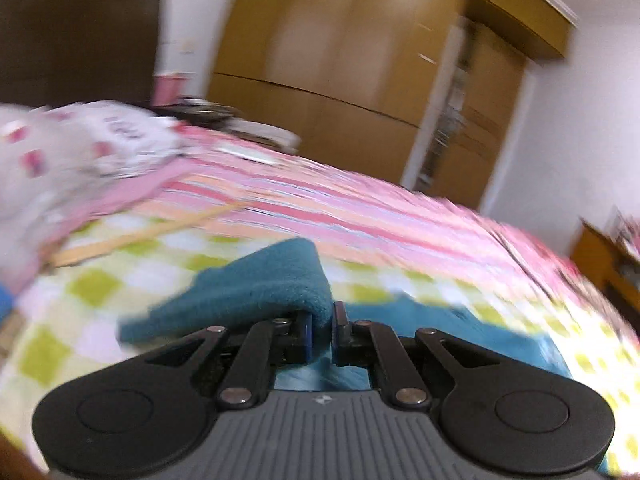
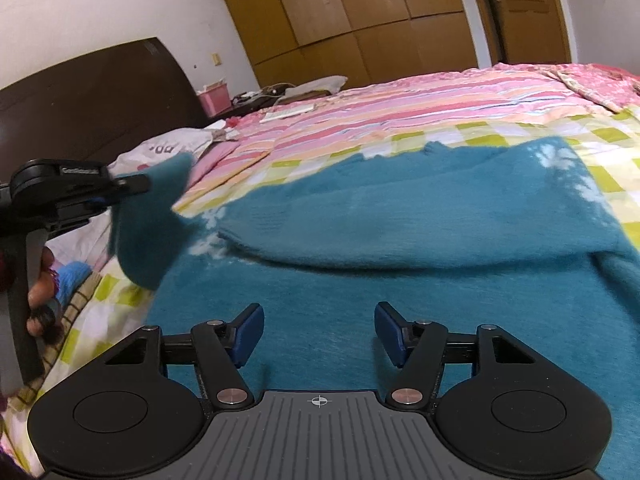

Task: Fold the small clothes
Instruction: 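Fold the held sleeve with the left gripper across the sweater toward the right gripper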

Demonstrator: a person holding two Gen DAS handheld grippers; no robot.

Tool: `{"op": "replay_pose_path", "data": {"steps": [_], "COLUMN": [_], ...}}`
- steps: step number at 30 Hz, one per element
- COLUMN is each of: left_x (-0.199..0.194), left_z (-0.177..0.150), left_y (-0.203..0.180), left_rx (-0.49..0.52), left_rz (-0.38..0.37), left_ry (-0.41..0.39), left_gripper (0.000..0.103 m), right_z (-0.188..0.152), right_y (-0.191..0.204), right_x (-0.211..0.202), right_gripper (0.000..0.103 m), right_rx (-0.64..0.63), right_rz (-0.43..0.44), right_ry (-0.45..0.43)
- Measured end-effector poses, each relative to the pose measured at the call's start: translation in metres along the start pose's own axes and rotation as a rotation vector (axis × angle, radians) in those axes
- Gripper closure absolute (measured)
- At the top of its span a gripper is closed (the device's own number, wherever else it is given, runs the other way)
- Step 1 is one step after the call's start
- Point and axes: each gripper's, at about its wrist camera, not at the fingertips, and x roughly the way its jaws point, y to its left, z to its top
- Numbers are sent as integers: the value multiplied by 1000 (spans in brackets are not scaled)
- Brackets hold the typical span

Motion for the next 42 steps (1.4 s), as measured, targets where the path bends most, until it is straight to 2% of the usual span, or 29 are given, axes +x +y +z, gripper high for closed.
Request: {"op": "replay_pose_path", "data": {"steps": [6,10,12,13,15,18,21,27,30,37,42], "left_x": [22,29,22,18,10,2,-12,-30,-29,-25,-24], "left_z": [-46,-69,-71,-70,-69,-70,-70,-67,-67,-68,-70], "left_y": [-73,-88,-87,-84,-74,-63,-49,-24,-9,8,12], "left_rx": [252,319,298,270,208,163,112,154,108,68,55], "left_rz": [-92,-67,-64,-73,-83,-56,-44,23,25,7,1], "left_ry": [128,181,183,186,189,161,126,94,101,122,132], "left_gripper": [88,86,78,71,65,64,63,63,63,63,63], "right_z": [-5,-3,-1,1,7,22,39,58,57,51,48], "right_y": [-24,-36,-41,-42,-42,-31,-8,54,80,116,127], "right_x": [-8,-16,-20,-21,-19,-15,-6,23,43,83,102], "right_gripper": [43,41,41,41,41,40,35,29,29,23,27], "right_rx": [53,68,74,71,58,5,-88,-313,-410,-548,-630], "right_rz": [-41,-58,-55,-53,-44,-18,25,95,91,60,2], "right_ry": [14,2,-3,-5,-7,-17,-22,-16,2,54,61]}}
